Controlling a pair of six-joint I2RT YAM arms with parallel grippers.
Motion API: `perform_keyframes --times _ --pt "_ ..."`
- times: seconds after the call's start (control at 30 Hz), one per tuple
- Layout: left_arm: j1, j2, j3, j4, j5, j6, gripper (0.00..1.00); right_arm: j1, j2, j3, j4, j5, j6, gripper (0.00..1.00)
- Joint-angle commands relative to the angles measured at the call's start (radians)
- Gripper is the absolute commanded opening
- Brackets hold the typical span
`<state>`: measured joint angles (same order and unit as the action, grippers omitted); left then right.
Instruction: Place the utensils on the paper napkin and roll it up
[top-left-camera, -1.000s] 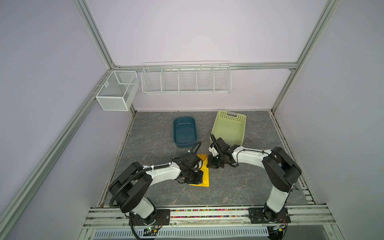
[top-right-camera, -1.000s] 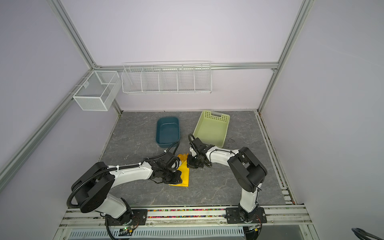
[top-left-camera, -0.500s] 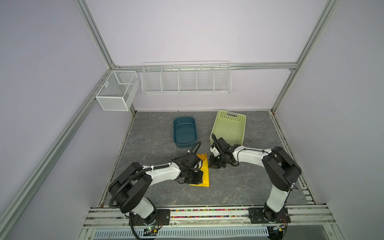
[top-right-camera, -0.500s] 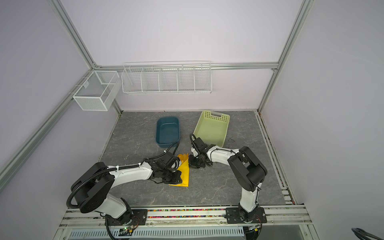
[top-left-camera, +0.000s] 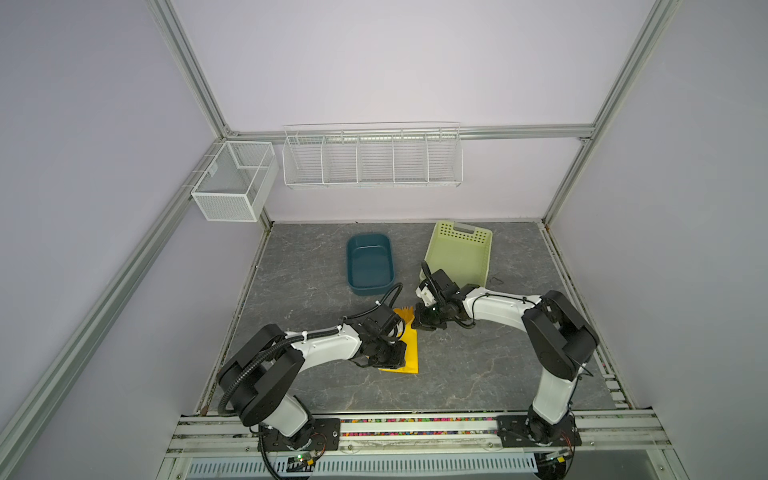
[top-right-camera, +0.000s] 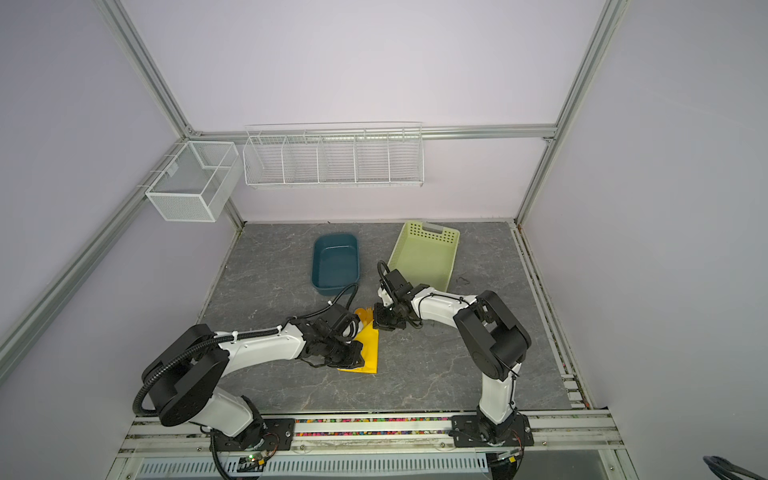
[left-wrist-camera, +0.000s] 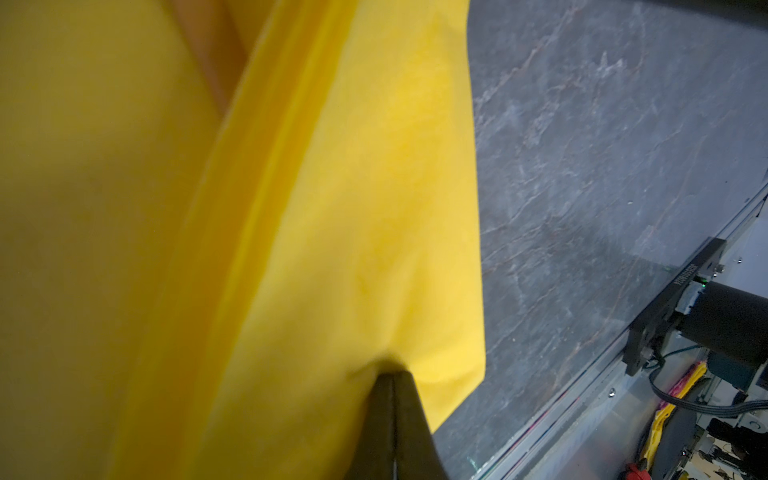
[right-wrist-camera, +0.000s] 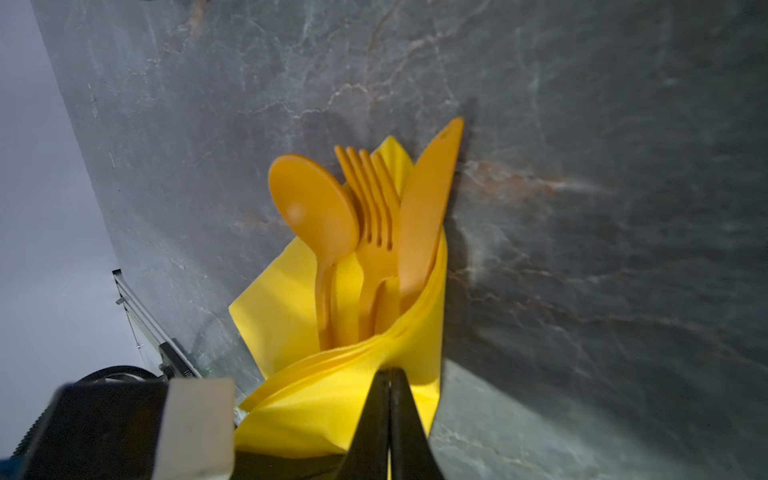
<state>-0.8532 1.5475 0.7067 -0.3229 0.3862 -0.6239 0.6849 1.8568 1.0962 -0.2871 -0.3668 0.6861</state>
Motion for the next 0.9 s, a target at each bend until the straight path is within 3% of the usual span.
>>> perform_keyframes --times 0.0,0.43,0.87 --pt "-0.003 0.035 -0.035 -0.038 -0.063 0.003 0.00 -0.016 0.049 0.007 -0.006 0.001 -0.017 0.07" --pt "-0.002 0.026 -0.042 -0.036 -0.063 -0.002 0.00 -0.018 0.006 0.030 -0.118 0.104 -0.056 0.07" --pt "-0.002 0.044 -0.038 -0.034 -0.058 0.001 0.00 -0.018 -0.016 0.078 -0.059 0.046 -0.057 0.07"
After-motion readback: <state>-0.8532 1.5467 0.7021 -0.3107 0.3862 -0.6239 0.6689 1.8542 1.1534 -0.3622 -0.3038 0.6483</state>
